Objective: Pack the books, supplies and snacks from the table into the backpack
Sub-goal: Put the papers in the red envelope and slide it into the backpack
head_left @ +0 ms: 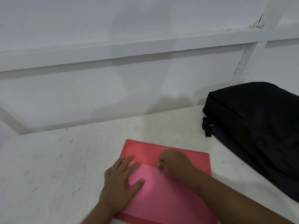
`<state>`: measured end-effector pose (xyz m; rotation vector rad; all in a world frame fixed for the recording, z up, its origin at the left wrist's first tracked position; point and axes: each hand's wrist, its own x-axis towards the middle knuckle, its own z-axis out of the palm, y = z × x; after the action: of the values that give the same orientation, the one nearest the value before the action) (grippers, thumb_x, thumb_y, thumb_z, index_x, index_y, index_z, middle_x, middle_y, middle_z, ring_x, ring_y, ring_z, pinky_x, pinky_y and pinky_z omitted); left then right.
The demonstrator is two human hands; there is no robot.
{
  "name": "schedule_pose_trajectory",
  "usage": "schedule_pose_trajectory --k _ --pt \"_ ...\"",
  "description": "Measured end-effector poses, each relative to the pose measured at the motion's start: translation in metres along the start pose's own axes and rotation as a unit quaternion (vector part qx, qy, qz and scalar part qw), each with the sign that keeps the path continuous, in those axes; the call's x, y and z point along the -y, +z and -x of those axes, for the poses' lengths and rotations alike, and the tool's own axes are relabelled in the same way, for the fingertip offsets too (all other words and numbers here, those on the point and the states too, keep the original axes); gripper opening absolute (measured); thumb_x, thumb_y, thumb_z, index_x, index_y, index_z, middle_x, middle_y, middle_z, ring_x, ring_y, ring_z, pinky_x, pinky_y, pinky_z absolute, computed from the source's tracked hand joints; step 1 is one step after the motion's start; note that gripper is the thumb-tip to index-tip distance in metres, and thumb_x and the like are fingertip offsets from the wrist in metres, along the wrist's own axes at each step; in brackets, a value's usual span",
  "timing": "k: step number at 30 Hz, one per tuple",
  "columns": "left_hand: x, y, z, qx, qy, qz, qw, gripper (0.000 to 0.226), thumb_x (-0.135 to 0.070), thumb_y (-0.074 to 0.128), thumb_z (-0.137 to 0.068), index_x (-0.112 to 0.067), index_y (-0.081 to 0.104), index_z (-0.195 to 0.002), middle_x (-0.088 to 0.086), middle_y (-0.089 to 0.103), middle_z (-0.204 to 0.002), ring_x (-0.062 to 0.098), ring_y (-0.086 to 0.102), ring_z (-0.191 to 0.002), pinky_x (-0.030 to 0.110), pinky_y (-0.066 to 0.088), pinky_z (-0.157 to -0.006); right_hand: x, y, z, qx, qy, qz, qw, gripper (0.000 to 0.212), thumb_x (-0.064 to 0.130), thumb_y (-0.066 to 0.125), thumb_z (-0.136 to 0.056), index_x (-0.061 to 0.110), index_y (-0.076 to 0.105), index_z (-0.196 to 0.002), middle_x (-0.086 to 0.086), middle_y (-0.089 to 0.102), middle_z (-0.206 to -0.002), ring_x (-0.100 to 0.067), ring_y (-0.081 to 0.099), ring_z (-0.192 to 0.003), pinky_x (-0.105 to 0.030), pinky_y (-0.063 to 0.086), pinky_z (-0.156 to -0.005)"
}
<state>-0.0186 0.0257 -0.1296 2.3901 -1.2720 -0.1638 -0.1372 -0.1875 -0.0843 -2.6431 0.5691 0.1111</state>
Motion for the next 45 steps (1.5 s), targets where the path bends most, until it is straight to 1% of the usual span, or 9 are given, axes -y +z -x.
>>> schedule_pose_trajectory --k 11,22,26,30,33,36,39,42,45 --pt "0.000 0.002 -0.001 -0.001 -0.007 0.001 1.000 0.065 -0.080 0.040 -0.080 -0.054 0.044 -0.140 -0.030 0.018 -0.158 0.002 0.007 -0.150 0.033 0.011 -0.114 0.006 0.025 0.045 -0.024 0.001 0.040 0.999 0.022 0.030 0.041 -0.102 0.019 0.059 -0.109 -0.002 0.061 -0.114 -0.025 0.058 -0.104 -0.035 0.042 -0.079" --pt "-0.002 -0.002 0.000 0.015 -0.005 -0.001 1.000 0.065 -0.079 0.041 -0.080 -0.054 0.043 -0.140 -0.029 0.018 -0.157 0.005 0.010 -0.151 0.035 0.015 -0.112 0.018 0.010 0.005 -0.029 0.017 0.063 0.997 0.009 0.020 0.055 -0.094 0.019 0.064 -0.095 -0.002 0.067 -0.104 -0.023 0.062 -0.097 -0.034 0.046 -0.080" --pt "-0.001 -0.003 -0.001 0.020 -0.005 0.007 1.000 0.067 -0.081 0.040 -0.079 -0.052 0.044 -0.139 -0.029 0.018 -0.157 0.005 0.008 -0.151 0.034 0.012 -0.113 -0.004 0.011 0.023 -0.038 0.026 0.050 0.998 0.021 0.019 0.050 -0.095 0.025 0.045 -0.075 0.009 0.047 -0.079 -0.017 0.049 -0.081 -0.033 0.038 -0.068" --pt "0.001 -0.002 -0.002 0.002 -0.034 0.037 0.999 0.072 -0.080 0.046 -0.071 -0.044 0.055 -0.134 -0.016 0.024 -0.160 0.020 0.012 -0.152 0.052 0.023 -0.115 -0.019 0.019 0.050 -0.084 -0.012 -0.033 0.996 0.016 0.021 0.050 -0.095 0.019 0.066 -0.093 0.003 0.061 -0.093 -0.016 0.052 -0.088 -0.034 0.046 -0.081" --pt "-0.002 -0.007 -0.005 0.000 -0.113 0.066 0.991 0.082 -0.073 0.050 -0.065 -0.034 0.051 -0.138 0.001 0.024 -0.163 0.030 0.008 -0.152 0.059 0.024 -0.114 -0.026 0.027 0.079 -0.199 -0.009 -0.031 0.979 0.020 0.027 0.052 -0.091 0.024 0.068 -0.103 0.008 0.061 -0.099 -0.011 0.052 -0.092 -0.027 0.044 -0.083" --pt "0.000 -0.012 -0.012 0.044 -0.167 0.104 0.980 0.086 -0.056 0.069 -0.069 -0.030 0.038 -0.145 0.001 0.022 -0.163 0.027 0.007 -0.152 0.054 0.021 -0.118 -0.032 0.032 0.109 -0.261 0.135 0.017 0.956 0.041 0.044 0.055 -0.084 0.031 0.061 -0.122 0.007 0.054 -0.122 -0.015 0.049 -0.116 -0.035 0.045 -0.095" --pt "0.003 -0.018 -0.018 0.028 -0.188 0.152 0.970 0.080 -0.034 0.081 -0.068 -0.032 0.044 -0.138 -0.001 0.044 -0.147 0.028 0.025 -0.145 0.053 0.029 -0.113 -0.027 0.038 0.126 -0.172 0.319 0.005 0.932 0.076 0.066 0.039 -0.090 0.024 0.027 -0.152 -0.003 0.025 -0.158 -0.025 0.019 -0.148 -0.045 0.026 -0.117" --pt "0.004 -0.027 -0.019 -0.011 -0.166 0.218 0.962 0.075 -0.014 0.083 -0.063 -0.039 0.049 -0.126 -0.006 0.053 -0.124 0.023 0.052 -0.121 0.049 0.044 -0.100 -0.016 0.054 0.131 -0.104 0.337 -0.039 0.935 0.087 0.067 0.022 -0.094 0.018 -0.014 -0.157 -0.005 -0.019 -0.164 -0.026 -0.023 -0.150 -0.041 -0.007 -0.123" --pt "0.002 -0.041 -0.025 -0.026 -0.117 0.287 0.950 0.077 0.004 0.075 -0.066 -0.038 0.049 -0.125 -0.008 0.054 -0.126 0.019 0.062 -0.101 0.037 0.050 -0.083 -0.005 0.056 0.143 -0.181 0.287 -0.196 0.920 0.076 0.046 0.054 -0.095 0.038 0.008 -0.155 0.004 -0.006 -0.166 -0.020 -0.011 -0.153 -0.043 0.002 -0.125"
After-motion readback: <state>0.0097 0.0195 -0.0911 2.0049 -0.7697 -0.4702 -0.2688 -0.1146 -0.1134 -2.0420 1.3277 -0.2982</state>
